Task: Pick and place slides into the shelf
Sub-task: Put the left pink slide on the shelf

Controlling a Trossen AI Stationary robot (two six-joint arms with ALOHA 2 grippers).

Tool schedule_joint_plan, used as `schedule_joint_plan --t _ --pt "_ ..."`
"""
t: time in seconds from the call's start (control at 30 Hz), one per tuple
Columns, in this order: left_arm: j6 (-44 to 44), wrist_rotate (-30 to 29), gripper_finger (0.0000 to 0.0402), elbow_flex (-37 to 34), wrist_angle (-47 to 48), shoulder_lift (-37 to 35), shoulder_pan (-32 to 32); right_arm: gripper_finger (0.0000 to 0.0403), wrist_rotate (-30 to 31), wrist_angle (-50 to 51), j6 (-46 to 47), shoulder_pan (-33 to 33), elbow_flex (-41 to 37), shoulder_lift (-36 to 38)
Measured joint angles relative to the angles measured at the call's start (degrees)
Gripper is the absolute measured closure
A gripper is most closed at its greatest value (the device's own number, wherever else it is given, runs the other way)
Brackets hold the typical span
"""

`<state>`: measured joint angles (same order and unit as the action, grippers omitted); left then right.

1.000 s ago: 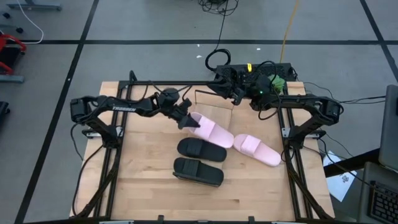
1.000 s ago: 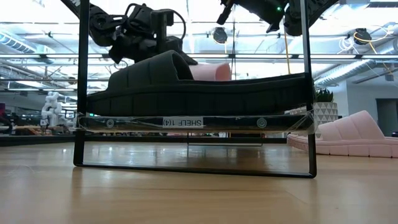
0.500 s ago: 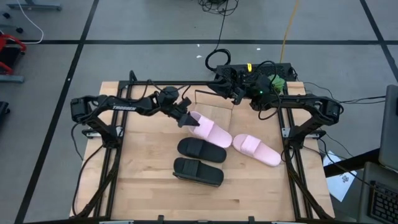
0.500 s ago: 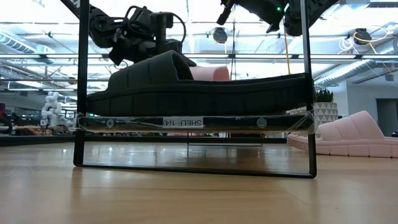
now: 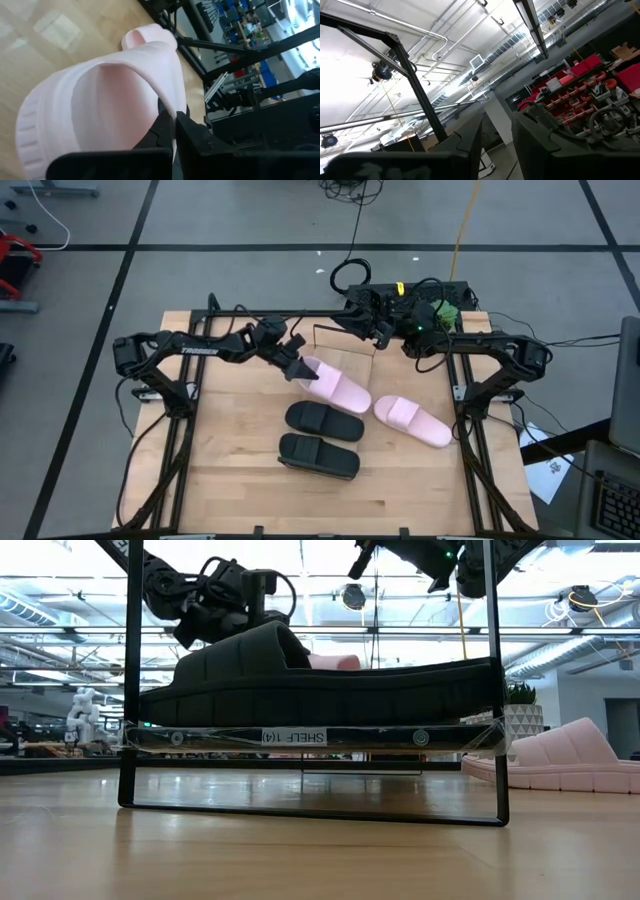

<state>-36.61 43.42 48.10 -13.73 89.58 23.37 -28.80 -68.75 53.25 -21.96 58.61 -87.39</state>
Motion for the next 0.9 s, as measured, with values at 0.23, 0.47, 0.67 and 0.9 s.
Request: schedule_joint_plan --t 0.23,0.47,0.67,0.9 --pt "1.14 -1.56 0.0401 0.00 2.56 0.00 -0.54 0.0310 0.00 0.00 -0.11 0.00 0.00 0.00" --pt "0.80 -2.62 0.0401 0.00 5.90 0.00 -1.34 0.0310 0.00 -0.01 -0.02 0.00 0.00 0.00" --pt "-1.12 -2.82 0.0401 0.00 6.55 0.00 -2.33 0.0310 0.07 -0.01 -0.11 0.00 0.00 0.00" --pt "-3.50 -1.64 0.0401 0.00 6.69 0.00 -2.46 0.0310 0.09 -0.02 0.02 0.00 0.00 0.00"
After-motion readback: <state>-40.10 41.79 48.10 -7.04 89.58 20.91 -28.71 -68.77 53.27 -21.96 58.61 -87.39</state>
